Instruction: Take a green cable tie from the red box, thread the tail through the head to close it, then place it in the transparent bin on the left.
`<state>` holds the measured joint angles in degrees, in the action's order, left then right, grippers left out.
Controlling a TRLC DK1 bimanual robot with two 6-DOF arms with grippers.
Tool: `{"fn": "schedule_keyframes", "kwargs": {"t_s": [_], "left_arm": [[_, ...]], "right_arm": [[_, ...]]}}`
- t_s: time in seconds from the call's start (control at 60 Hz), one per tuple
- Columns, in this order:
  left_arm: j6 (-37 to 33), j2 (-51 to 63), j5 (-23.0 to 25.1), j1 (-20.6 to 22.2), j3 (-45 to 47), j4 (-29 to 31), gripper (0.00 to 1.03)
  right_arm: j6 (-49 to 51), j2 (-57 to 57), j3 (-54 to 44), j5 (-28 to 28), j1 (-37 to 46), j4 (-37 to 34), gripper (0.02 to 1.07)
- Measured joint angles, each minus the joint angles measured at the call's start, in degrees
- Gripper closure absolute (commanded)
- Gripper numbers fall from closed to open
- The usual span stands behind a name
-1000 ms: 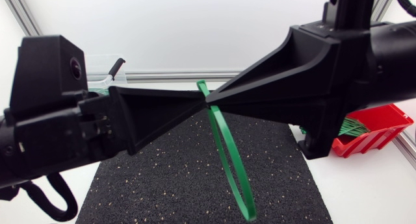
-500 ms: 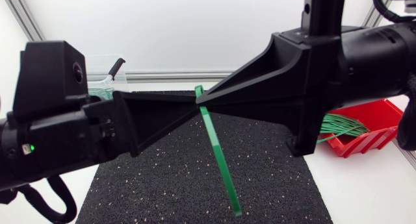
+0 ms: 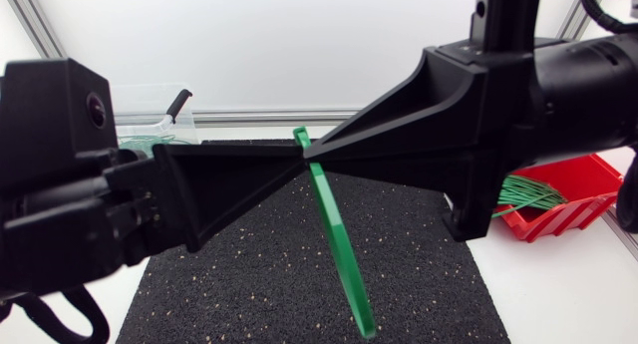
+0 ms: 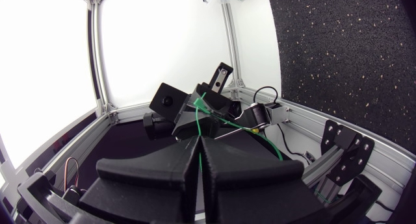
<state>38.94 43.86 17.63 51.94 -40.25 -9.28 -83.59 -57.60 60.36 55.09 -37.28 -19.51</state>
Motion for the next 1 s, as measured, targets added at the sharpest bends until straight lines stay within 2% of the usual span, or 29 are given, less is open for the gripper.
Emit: {"fn": "schedule_keyframes", "kwargs": {"t_s": [0.217,0.683,0.717,0.8,0.85,0.9,1.0], "left_arm": [[-0.4,0.0,-0.5,1.2,0.0,0.0,0.99],[-3.3,-0.7,-6.1,5.4,0.0,1.8,0.99],[-3.5,-0.7,-6.1,5.6,0.0,1.8,0.99],[-4.3,-0.7,-6.2,5.6,0.0,1.9,0.99],[-4.6,-0.7,-6.2,5.6,0.0,1.9,0.99],[-4.7,-0.7,-6.1,5.6,0.0,1.9,0.99],[-5.2,-0.7,-5.9,5.6,0.0,1.9,0.99]], "right_arm": [[0.0,0.4,0.0,-0.3,0.6,0.0,1.01],[0.0,-1.0,0.0,-0.3,1.1,-0.3,1.01],[0.0,-1.0,0.0,0.0,1.1,-0.5,0.98],[0.0,-1.0,0.0,0.3,1.2,-1.0,0.81],[0.0,-1.0,0.1,0.4,1.4,-1.1,0.78],[0.0,-1.0,0.2,0.9,1.4,-1.3,0.70],[0.0,-1.0,0.5,1.8,1.4,-1.6,0.67]]}}
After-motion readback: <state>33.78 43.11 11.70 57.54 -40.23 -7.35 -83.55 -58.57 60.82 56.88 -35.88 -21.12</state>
